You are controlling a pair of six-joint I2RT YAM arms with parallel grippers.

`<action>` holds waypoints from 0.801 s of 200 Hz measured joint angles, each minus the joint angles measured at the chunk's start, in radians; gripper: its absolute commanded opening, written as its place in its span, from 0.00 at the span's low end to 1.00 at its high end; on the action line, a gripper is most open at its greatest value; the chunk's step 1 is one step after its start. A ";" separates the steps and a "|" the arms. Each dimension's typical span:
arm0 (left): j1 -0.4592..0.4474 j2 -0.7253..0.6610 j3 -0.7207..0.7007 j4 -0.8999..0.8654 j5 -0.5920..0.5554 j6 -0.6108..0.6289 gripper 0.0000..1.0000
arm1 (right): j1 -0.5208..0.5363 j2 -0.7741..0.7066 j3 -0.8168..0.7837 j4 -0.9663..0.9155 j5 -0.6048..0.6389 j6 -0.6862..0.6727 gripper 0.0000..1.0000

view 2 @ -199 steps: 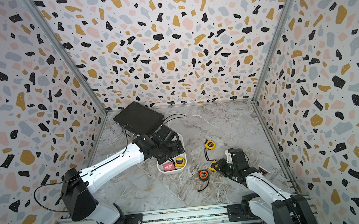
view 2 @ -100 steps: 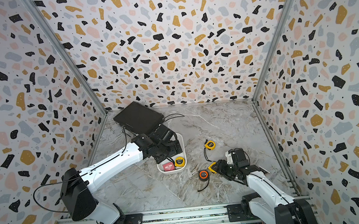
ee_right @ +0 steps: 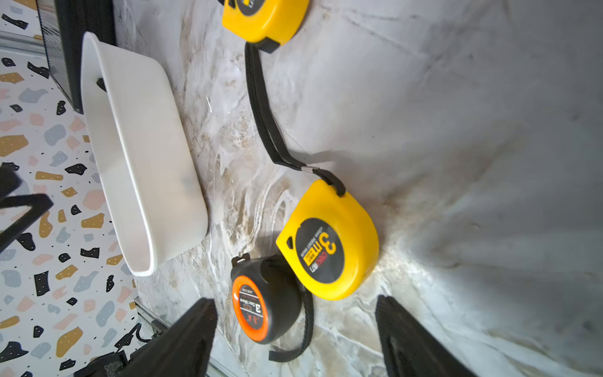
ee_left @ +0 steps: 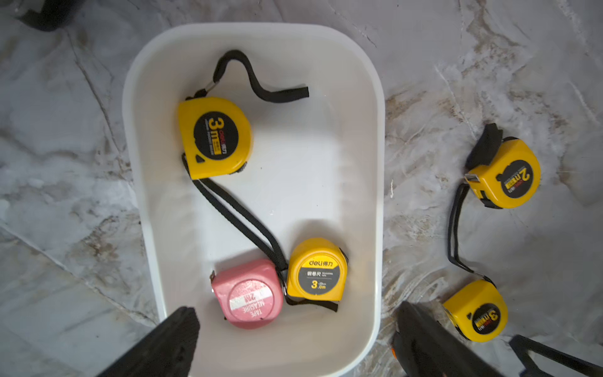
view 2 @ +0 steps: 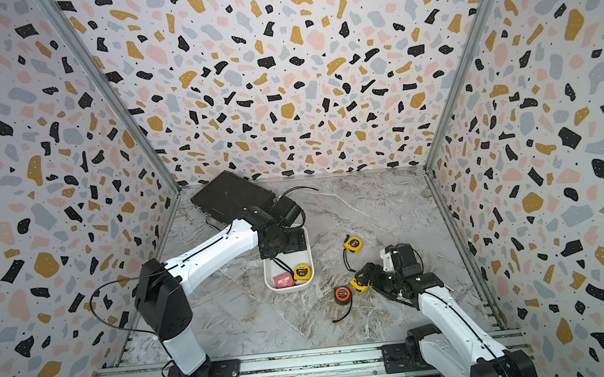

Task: Take the tape measure out of the storage box
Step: Place the tape measure at the center of the board, then pick up the tape measure from the storage box.

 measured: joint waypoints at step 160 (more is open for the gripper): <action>0.071 0.261 0.079 0.073 -0.180 0.122 0.89 | 0.000 0.018 0.056 -0.013 -0.002 -0.029 0.85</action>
